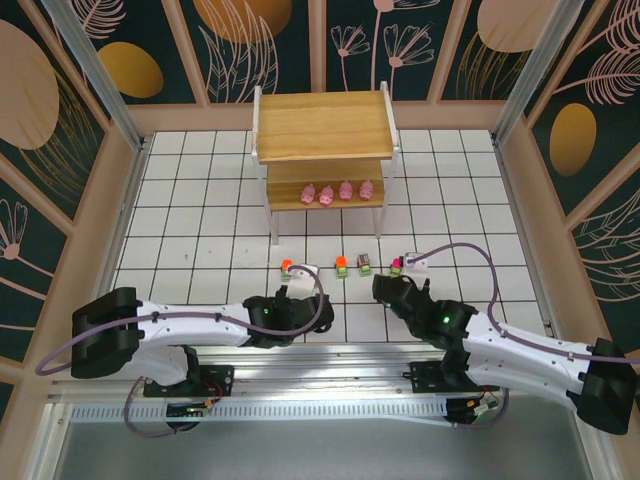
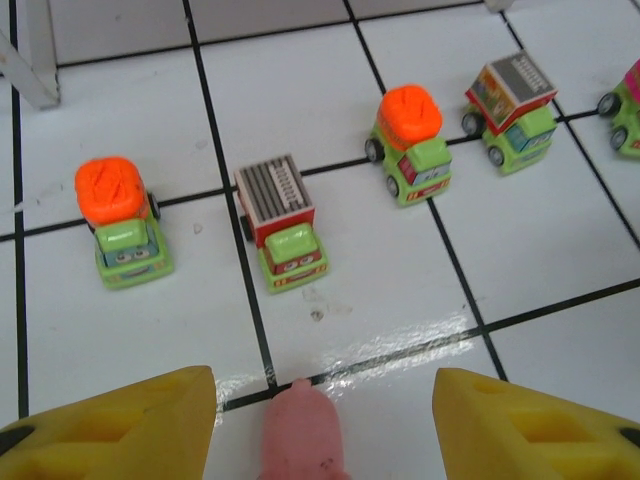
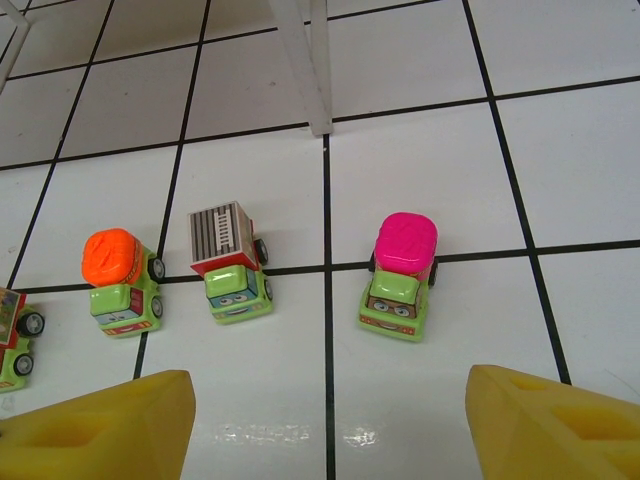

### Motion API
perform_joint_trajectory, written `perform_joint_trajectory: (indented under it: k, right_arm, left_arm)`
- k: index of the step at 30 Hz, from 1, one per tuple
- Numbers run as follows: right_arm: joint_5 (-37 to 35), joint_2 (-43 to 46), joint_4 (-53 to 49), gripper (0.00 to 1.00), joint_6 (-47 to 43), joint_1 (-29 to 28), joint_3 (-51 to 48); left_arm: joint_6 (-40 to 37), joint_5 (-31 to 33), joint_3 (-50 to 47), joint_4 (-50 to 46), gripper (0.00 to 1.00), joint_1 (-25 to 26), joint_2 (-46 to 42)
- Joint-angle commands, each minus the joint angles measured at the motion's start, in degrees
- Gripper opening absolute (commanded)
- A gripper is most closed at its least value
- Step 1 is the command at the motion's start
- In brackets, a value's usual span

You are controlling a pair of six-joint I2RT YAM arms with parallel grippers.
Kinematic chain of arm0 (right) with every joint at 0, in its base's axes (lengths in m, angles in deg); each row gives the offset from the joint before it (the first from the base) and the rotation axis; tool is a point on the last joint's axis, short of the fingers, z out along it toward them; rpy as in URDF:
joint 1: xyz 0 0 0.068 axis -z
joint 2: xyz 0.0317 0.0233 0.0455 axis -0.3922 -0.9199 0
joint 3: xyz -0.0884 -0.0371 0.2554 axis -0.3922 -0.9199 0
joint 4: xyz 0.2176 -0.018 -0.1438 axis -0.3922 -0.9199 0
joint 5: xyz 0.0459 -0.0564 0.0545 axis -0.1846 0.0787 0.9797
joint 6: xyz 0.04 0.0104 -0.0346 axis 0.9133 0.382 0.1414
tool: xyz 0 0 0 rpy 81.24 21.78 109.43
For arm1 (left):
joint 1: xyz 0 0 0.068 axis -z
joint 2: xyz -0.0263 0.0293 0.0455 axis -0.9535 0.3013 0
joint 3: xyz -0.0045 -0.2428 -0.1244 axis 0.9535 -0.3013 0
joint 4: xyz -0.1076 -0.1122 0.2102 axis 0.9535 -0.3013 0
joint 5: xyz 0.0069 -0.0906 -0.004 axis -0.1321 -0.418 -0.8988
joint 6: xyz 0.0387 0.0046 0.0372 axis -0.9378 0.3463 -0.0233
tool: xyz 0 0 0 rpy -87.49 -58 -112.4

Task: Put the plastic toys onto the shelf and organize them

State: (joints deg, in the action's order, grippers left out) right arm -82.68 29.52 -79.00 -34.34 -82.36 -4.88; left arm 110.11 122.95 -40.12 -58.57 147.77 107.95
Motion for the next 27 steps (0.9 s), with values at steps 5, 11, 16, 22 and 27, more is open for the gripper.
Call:
perform_joint_trajectory:
  k: [5,11,16,22,27]
  right_arm:
    - [-1.47,-0.45,0.71,0.74,0.44,-0.34,-0.43]
    - [-1.63,-0.38,0.64,0.74,0.58,-0.34,-0.49]
    - [-1.62,-0.3,0.55,0.74,0.58,-0.34,-0.53]
    - [-1.68,-0.12,0.59,0.74,0.65,-0.41,-0.61]
    - [-1.73,-0.09,0.62,0.74,0.61,-0.5,-0.61]
  left_arm:
    - [5.16,-1.73,-1.81,-0.92,0.64,1.35,2.22]
    - [7.82,-3.26,-2.0,-0.96,0.64,2.38,4.82]
    - [9.59,-4.94,-3.06,-0.32,0.63,2.48,5.67]
    - [10.6,-5.56,-3.77,-0.31,0.63,2.48,6.36]
    - [10.26,-5.57,-3.31,0.03,0.62,2.45,7.73]
